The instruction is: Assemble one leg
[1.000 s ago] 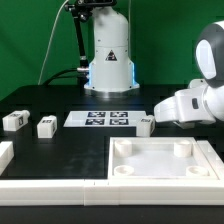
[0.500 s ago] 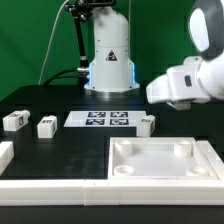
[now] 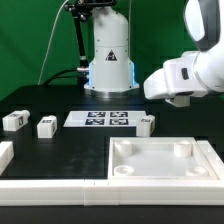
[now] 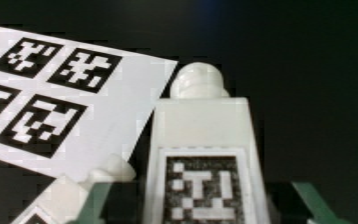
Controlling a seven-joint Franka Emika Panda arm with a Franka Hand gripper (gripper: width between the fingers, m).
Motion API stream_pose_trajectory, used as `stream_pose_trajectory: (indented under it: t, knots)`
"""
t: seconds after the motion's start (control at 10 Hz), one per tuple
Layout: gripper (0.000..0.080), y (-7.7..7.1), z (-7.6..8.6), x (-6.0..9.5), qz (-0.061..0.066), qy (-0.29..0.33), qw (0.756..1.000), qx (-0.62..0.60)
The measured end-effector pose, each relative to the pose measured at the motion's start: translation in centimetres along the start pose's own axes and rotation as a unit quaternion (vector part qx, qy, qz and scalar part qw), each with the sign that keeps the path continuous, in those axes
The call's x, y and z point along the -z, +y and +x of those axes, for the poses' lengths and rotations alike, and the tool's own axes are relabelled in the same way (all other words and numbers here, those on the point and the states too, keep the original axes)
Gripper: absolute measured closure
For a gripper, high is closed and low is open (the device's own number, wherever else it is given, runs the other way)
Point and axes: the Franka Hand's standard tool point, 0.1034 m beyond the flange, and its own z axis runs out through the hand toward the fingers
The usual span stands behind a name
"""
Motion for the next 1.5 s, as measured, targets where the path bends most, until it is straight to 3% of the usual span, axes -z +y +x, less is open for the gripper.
stream_pose_trajectory:
  t: [0.2,0.3,0.4,0.6,0.7,1.1,1.3,1.4,1.5]
  knots:
    - [0.0508,0.1,0.5,0.8,0.003,0.11,0.994,-0.003]
    - [0.0508,0.9,0.2,1.3,0.001,0.125,0.992,0.016]
    - [0.0508,1.8,0.5,3.0,0.0,0.167,0.986,0.016]
    - [0.0508,3.5,-0.9,5.6,-0.001,0.237,0.971,0.015]
    - [0.0508,3.4,-1.0,6.2,-0.008,0.265,0.964,0.01]
    - [0.0508,3.2,-0.1,6.8,-0.006,0.406,0.914,0.015]
    - [0.0508,4.4,1.6,9.3,-0.006,0.486,0.873,0.041]
    - [0.0508,5.3,2.0,10.5,-0.013,0.509,0.859,0.057]
    - [0.0508,6.4,2.5,11.7,-0.012,0.515,0.855,0.061]
